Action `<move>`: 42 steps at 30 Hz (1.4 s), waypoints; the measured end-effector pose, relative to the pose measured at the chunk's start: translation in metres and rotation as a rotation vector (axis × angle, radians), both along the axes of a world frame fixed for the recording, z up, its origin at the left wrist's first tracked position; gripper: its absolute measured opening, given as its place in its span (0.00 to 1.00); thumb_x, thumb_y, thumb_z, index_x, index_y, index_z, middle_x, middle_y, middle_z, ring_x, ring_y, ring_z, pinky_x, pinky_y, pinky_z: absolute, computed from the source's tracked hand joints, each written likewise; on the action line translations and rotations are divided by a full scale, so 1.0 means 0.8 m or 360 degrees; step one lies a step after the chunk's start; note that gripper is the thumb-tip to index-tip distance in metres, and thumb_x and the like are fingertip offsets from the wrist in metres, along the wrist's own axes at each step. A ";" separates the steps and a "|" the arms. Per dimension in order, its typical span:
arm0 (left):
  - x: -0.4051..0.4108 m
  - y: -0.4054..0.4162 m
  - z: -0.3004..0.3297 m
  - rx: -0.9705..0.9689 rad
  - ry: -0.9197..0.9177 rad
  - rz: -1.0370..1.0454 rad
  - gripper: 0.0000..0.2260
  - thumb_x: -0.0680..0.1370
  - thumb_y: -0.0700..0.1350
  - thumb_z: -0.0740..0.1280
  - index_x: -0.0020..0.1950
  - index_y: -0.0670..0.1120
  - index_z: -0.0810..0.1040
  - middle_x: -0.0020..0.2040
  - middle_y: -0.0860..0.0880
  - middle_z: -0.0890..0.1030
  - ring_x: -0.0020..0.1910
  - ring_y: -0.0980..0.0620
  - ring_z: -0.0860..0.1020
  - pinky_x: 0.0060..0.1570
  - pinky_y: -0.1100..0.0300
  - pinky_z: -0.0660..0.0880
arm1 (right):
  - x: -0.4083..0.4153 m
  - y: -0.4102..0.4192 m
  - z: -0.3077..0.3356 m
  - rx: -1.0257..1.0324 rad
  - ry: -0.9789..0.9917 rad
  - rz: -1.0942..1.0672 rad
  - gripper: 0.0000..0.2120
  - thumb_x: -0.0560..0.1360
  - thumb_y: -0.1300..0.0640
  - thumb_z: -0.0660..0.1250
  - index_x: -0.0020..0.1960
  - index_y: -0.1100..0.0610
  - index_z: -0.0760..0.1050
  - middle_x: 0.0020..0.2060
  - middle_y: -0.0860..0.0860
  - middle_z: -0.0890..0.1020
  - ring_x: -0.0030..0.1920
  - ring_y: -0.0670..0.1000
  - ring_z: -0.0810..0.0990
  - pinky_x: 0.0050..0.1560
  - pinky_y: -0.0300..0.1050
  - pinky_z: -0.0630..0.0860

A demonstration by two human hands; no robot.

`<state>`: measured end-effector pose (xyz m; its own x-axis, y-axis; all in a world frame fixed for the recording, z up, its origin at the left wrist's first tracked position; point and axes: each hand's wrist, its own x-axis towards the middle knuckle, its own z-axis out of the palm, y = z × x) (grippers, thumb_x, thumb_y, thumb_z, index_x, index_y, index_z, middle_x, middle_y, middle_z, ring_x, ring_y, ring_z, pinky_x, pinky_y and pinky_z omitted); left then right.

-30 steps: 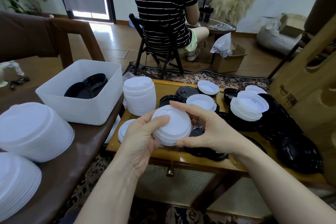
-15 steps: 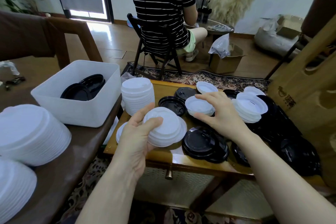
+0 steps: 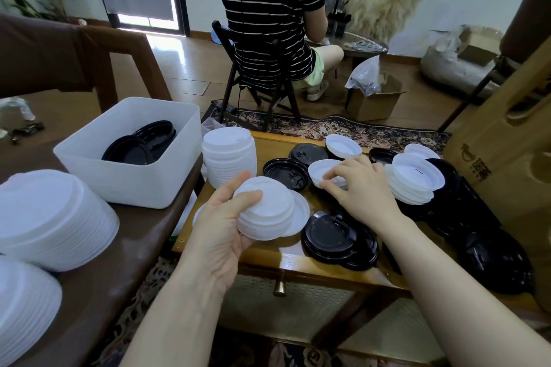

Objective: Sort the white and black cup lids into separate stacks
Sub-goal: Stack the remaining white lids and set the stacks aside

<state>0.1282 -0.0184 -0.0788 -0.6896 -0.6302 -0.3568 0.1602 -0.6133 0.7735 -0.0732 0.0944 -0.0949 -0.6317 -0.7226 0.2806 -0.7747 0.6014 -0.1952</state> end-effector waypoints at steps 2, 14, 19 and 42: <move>0.001 0.001 0.001 0.0028 0.0013 0.0015 0.14 0.76 0.35 0.68 0.59 0.50 0.80 0.58 0.45 0.83 0.56 0.43 0.82 0.48 0.46 0.82 | 0.000 -0.007 0.004 0.0044 -0.0006 -0.0018 0.13 0.78 0.44 0.64 0.51 0.50 0.82 0.50 0.47 0.80 0.59 0.51 0.69 0.57 0.50 0.60; -0.004 0.003 0.001 0.0000 0.0066 -0.0024 0.13 0.77 0.36 0.66 0.58 0.50 0.79 0.59 0.45 0.82 0.58 0.42 0.82 0.51 0.44 0.80 | 0.013 0.004 0.035 -0.1165 -0.0520 -0.0114 0.08 0.78 0.55 0.66 0.42 0.56 0.79 0.35 0.48 0.79 0.40 0.49 0.76 0.43 0.46 0.71; -0.005 0.009 0.004 0.0025 0.0130 -0.0061 0.15 0.78 0.38 0.65 0.63 0.49 0.78 0.59 0.46 0.82 0.58 0.43 0.81 0.48 0.47 0.81 | 0.037 0.018 0.062 -0.1522 -0.2390 -0.0029 0.09 0.80 0.55 0.62 0.54 0.58 0.77 0.34 0.49 0.79 0.31 0.45 0.73 0.27 0.36 0.68; -0.010 0.016 0.001 0.0090 0.0289 -0.0176 0.14 0.83 0.43 0.60 0.68 0.49 0.75 0.60 0.48 0.84 0.60 0.45 0.81 0.56 0.45 0.78 | 0.073 0.009 0.046 -0.1144 -0.2545 -0.0010 0.10 0.79 0.54 0.64 0.47 0.60 0.79 0.36 0.54 0.78 0.31 0.48 0.76 0.26 0.36 0.75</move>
